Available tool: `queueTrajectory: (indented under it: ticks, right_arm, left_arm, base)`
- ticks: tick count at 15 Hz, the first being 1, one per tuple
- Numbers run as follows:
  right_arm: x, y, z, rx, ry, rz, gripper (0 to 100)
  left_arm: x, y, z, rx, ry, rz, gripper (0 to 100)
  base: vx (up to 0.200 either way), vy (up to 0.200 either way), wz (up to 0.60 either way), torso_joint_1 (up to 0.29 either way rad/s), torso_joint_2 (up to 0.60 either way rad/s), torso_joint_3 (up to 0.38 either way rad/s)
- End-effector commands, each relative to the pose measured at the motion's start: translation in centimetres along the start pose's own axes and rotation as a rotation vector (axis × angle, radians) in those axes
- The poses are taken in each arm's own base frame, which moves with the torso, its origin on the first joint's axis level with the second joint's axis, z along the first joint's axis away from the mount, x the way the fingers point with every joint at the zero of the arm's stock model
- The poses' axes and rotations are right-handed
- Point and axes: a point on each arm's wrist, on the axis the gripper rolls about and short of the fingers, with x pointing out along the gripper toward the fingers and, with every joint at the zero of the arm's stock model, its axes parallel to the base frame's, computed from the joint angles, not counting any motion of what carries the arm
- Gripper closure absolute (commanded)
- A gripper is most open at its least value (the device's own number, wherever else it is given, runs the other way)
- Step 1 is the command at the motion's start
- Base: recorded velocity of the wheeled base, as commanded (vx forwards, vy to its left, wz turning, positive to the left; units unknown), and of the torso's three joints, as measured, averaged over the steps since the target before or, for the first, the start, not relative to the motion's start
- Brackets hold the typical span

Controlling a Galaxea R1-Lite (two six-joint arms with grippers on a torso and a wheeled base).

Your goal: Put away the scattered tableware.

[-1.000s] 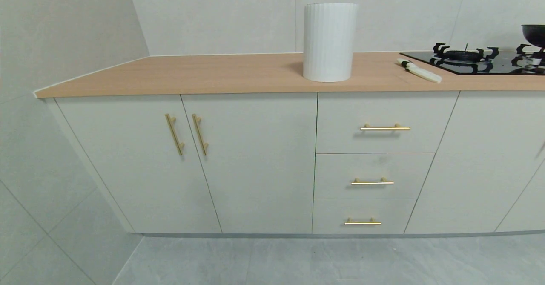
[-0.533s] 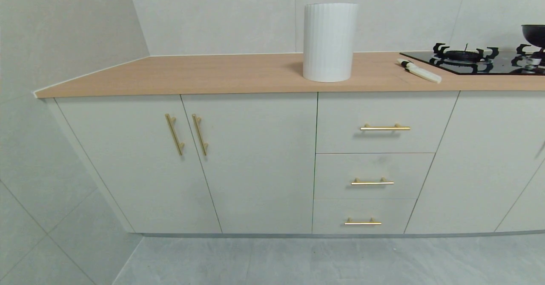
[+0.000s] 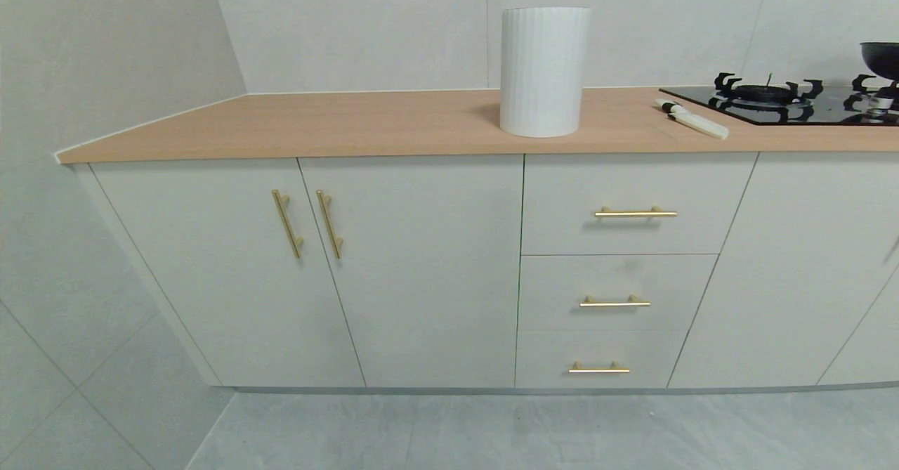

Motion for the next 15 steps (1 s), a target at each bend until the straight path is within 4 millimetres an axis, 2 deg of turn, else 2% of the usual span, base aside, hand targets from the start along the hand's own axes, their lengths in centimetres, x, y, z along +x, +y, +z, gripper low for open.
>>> queueTrajectory:
  ticks: [1,15]
  right_arm:
    - [0.02,0.00,-0.01,-0.001,0.004,0.000,0]
    - [0.02,0.00,0.00,-0.001,0.003,0.000,0]
  left_arm:
    - [0.00,0.00,0.00,0.000,0.000,0.000,0]
    - [0.00,0.00,0.00,-0.003,0.000,0.000,0]
  base:
    - [0.200,0.000,0.00,-0.002,0.00,0.002]
    - [0.200,0.000,0.00,0.003,0.00,0.002]
